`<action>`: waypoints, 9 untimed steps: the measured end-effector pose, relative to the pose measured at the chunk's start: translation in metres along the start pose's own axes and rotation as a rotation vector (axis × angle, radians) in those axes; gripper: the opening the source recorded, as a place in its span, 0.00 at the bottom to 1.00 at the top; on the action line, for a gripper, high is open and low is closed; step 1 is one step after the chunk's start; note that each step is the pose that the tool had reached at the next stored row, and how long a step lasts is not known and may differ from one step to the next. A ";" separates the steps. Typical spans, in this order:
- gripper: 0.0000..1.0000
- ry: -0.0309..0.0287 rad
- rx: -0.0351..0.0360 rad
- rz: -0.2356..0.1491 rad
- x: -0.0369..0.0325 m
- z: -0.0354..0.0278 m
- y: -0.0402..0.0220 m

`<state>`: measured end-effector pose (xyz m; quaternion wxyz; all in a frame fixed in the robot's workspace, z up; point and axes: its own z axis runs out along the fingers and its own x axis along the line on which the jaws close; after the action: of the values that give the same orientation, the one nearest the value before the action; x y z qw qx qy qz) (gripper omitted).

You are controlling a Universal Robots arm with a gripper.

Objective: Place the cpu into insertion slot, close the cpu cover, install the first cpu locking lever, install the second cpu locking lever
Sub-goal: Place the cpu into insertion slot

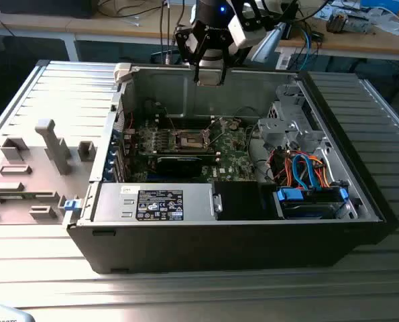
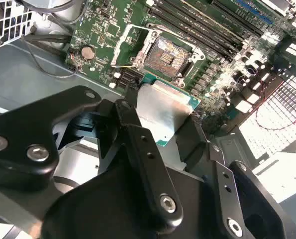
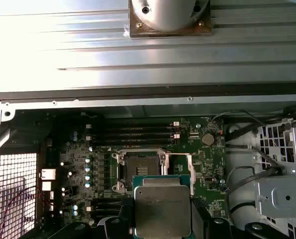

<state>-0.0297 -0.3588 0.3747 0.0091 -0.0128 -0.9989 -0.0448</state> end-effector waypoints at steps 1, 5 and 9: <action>0.55 0.0000 0.0001 0.000 0.0008 0.0000 0.0000; 0.55 0.0000 0.0001 0.000 0.0022 0.0008 -0.0002; 0.55 0.0000 0.0001 0.000 0.0024 0.0016 -0.0002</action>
<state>-0.0321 -0.3589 0.3732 0.0091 -0.0128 -0.9989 -0.0448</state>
